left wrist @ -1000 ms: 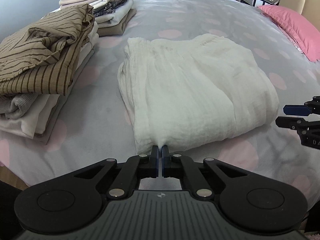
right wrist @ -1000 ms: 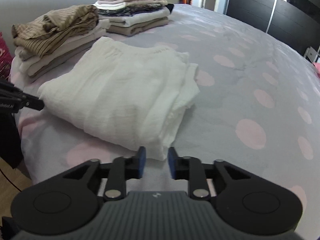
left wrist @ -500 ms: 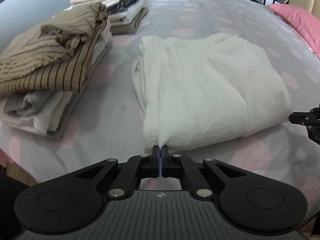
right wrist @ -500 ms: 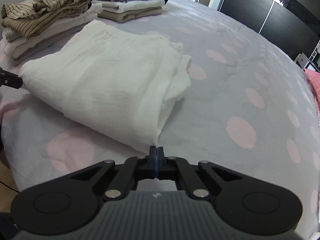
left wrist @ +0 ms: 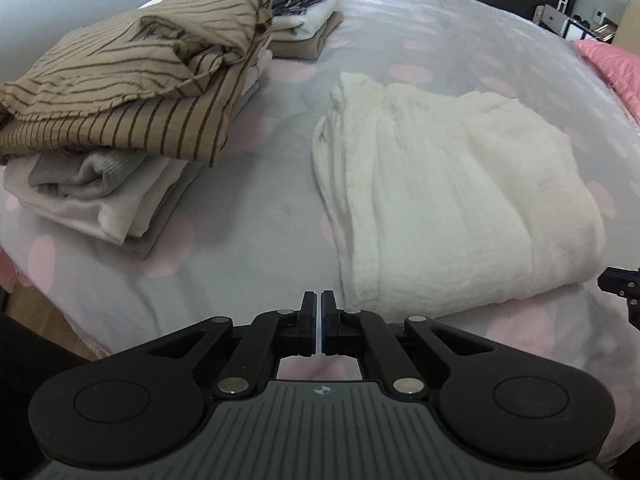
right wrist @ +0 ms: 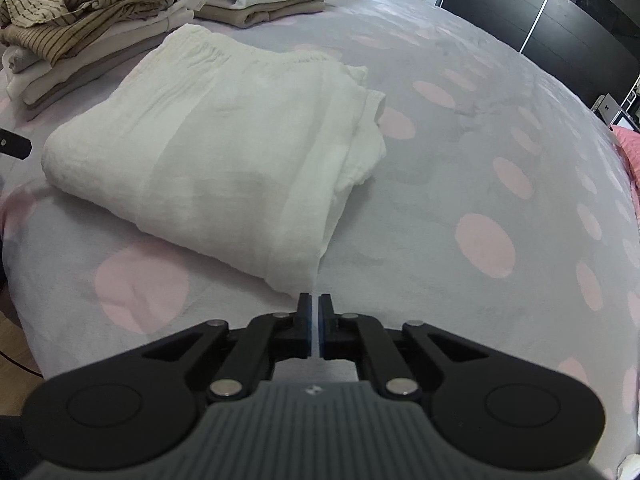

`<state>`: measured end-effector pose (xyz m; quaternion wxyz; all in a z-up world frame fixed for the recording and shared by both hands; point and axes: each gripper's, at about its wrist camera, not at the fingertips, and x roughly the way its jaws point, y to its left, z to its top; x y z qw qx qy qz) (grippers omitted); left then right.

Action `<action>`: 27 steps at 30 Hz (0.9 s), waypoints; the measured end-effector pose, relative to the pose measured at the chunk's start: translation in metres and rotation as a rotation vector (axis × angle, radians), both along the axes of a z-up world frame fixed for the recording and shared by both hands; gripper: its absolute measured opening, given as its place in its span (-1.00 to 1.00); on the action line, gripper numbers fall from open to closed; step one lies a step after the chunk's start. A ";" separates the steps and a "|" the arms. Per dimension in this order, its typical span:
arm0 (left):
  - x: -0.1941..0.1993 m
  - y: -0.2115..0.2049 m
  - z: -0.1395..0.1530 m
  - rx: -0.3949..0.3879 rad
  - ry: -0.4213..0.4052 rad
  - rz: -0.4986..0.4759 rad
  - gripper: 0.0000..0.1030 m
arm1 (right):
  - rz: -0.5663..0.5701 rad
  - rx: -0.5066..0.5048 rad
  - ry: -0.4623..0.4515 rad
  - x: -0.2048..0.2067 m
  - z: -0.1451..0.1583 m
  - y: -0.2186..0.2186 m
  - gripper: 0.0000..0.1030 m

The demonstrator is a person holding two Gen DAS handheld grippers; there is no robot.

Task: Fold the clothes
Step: 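Press and smooth the folded white garment with both closed tools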

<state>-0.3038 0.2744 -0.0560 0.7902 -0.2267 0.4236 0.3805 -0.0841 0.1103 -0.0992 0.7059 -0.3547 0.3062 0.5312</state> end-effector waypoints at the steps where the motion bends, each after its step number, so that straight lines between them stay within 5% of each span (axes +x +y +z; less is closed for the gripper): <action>1: 0.002 -0.003 0.003 -0.004 -0.024 -0.026 -0.95 | 0.005 0.010 -0.002 -0.001 0.003 -0.001 -0.71; 9: 0.026 -0.007 -0.002 -0.002 -0.040 -0.083 -0.69 | 0.004 0.110 0.037 -0.001 0.025 -0.002 -0.23; 14: 0.038 -0.004 -0.008 -0.010 -0.042 -0.097 -0.53 | -0.018 0.140 0.039 0.002 0.026 0.006 -0.21; 17: 0.041 -0.001 -0.014 -0.037 -0.033 -0.089 -0.55 | -0.031 0.136 0.066 0.003 0.021 0.014 -0.26; 19: 0.038 -0.001 -0.014 -0.029 -0.045 -0.081 -0.94 | -0.030 0.130 0.087 0.004 0.017 0.017 -0.85; 27: 0.018 -0.003 0.005 0.048 -0.061 -0.015 -0.99 | -0.083 0.103 -0.018 0.000 0.016 0.015 -1.00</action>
